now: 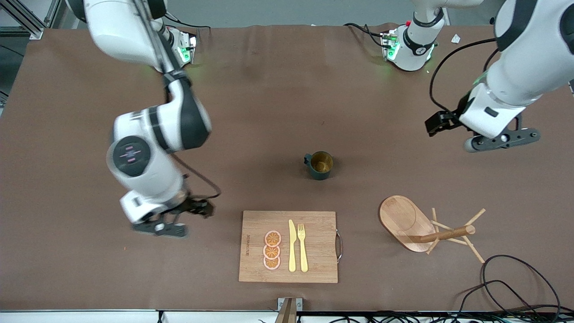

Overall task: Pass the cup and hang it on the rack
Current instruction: 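Withdraw the right gripper while the left gripper moves above the mug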

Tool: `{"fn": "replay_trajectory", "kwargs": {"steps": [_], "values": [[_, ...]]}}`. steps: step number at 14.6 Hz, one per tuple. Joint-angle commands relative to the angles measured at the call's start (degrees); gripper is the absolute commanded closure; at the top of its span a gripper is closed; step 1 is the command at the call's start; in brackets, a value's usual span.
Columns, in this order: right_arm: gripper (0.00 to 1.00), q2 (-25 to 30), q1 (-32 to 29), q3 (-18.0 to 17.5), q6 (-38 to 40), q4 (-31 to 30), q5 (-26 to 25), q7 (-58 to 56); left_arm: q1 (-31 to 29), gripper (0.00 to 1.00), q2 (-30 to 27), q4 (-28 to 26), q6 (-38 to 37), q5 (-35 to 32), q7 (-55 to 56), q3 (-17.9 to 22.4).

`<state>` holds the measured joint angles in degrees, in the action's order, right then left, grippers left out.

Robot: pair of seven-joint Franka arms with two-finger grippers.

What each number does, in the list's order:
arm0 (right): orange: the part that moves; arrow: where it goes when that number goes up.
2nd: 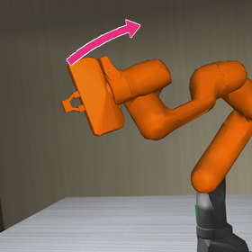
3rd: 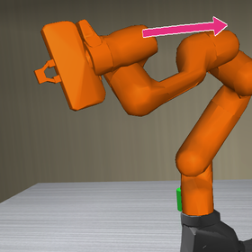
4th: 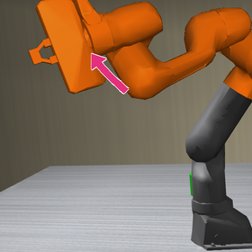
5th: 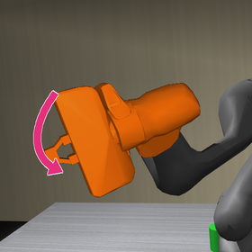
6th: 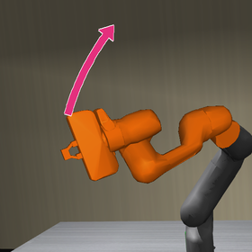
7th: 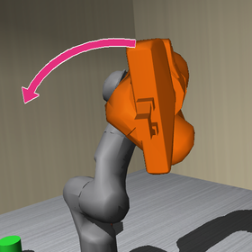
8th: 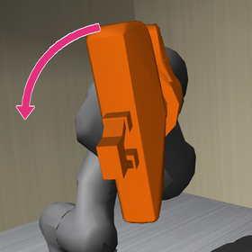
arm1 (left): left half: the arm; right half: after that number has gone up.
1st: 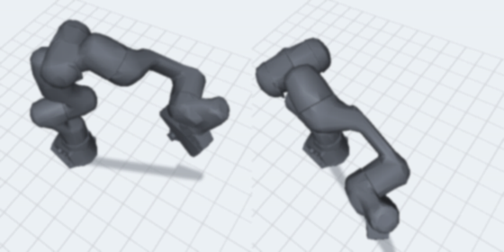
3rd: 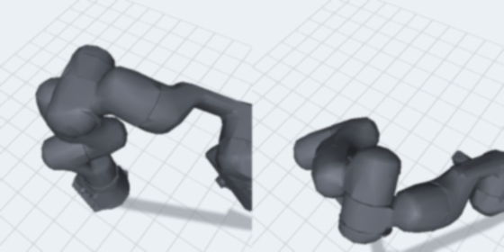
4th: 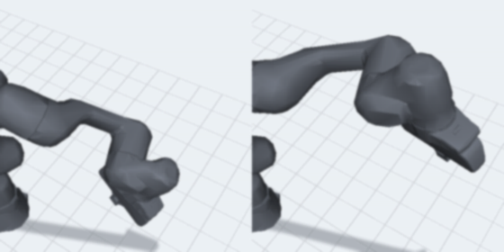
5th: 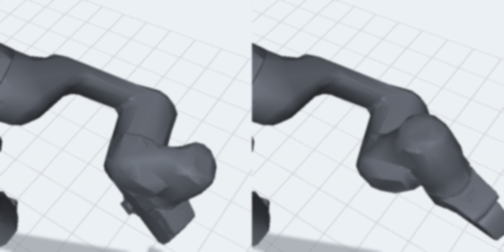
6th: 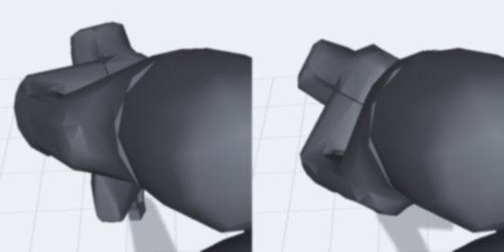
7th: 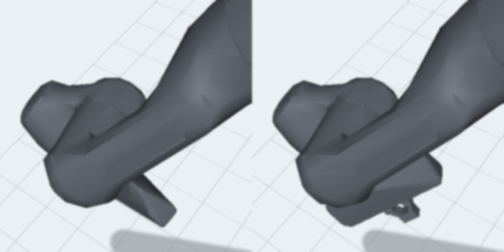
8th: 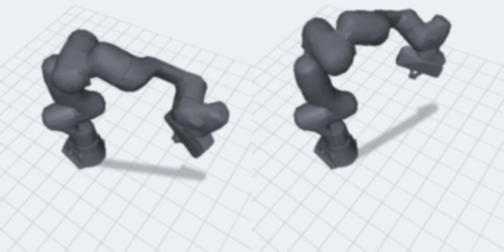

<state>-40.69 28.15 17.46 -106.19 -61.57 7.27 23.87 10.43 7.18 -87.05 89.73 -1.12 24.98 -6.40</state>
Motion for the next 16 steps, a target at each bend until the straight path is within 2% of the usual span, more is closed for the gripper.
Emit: {"fn": "replay_trajectory", "kwargs": {"steps": [1, 4, 7, 10, 13, 16], "values": [[0.0, 3.2, -5.7, -1.3, -0.2, -3.8, 0.0, -1.5, 3.6, 0.0, 2.2, 0.9, 1.1, -1.1, 5.4, 0.3], [0.0, 4.2, -9.1, -1.0, 0.1, -4.0, -0.4, -3.9, 6.3, 0.0, 3.8, 1.0, 3.1, -3.3, 11.0, 0.2], [0.0, 5.1, -16.5, -1.5, 0.1, -5.1, 0.6, -10.5, 9.4, 0.0, 5.2, 0.9, 3.4, -5.5, 16.4, 0.2], [0.0, 6.0, -20.8, -1.3, 0.0, -5.1, 0.7, -17.4, 12.1, 0.0, 5.8, 0.6, 6.9, -7.7, 20.2, -0.1], [0.0, 7.5, -23.5, -1.3, 0.3, -5.8, 0.7, -21.6, 14.2, 0.0, 7.2, 0.5, 8.5, -8.0, 24.0, -0.2], [0.0, 11.3, -25.3, -1.2, 0.3, -9.3, 0.6, -25.3, 15.6, 0.0, 8.5, 0.3, 9.8, -10.5, 28.2, -0.3]]}}
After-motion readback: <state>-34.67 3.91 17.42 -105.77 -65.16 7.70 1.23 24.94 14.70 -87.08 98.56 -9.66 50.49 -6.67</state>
